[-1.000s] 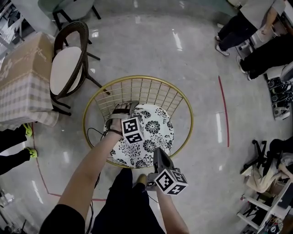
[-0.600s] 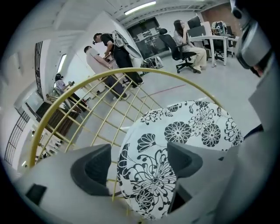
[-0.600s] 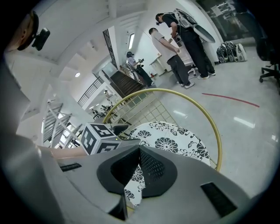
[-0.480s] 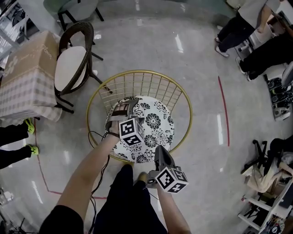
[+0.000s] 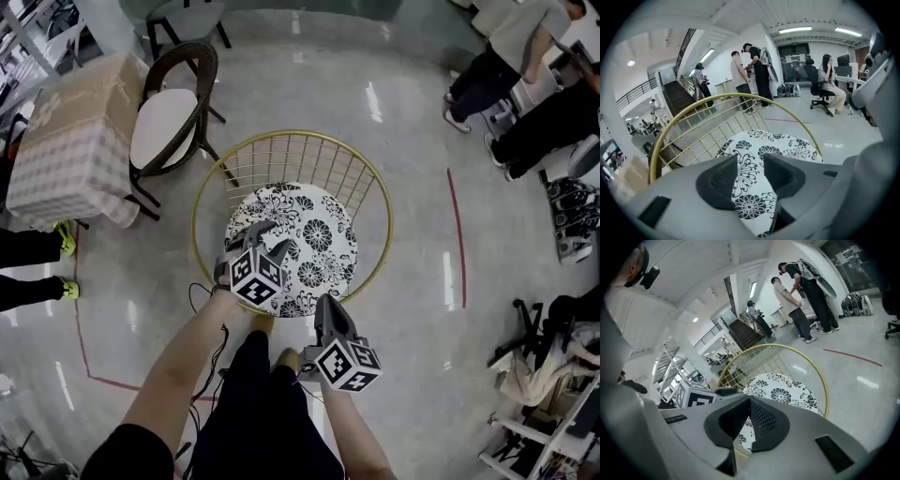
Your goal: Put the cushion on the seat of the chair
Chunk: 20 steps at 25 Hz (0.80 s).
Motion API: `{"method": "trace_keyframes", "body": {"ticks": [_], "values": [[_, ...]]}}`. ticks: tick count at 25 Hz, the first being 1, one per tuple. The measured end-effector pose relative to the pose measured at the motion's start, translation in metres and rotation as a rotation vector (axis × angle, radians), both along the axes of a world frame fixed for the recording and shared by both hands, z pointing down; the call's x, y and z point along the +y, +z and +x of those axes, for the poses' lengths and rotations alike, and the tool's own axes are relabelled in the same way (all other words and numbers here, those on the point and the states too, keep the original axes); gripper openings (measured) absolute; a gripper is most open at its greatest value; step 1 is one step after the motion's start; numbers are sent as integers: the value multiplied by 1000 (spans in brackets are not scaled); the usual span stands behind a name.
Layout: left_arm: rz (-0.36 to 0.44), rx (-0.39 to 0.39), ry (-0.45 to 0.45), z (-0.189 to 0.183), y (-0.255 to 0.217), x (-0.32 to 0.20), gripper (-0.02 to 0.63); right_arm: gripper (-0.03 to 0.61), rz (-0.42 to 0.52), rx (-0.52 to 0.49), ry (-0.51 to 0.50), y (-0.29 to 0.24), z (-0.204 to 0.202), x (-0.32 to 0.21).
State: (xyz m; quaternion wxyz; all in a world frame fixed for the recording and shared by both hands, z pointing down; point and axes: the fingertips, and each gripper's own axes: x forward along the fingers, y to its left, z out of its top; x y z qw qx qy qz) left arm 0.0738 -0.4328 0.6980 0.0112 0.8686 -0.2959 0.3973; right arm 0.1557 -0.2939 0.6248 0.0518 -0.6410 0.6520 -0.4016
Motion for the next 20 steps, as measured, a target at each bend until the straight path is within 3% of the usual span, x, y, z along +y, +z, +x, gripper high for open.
{"method": "trace_keyframes", "body": {"ticks": [5,9,15,20], "values": [[-53,174,-137,-11,-32,37,141,23,37,16,-30,-21,0,16],[-48,236,-194,-19,-62,68,116,23,81,30,-63,-45,-3,28],[-54,339,-231,-14,-108,123,41,23,115,51,-87,-76,4,49],[-50,478,-191,-11,-155,154,20,23,167,60,-110,-98,0,55]]}}
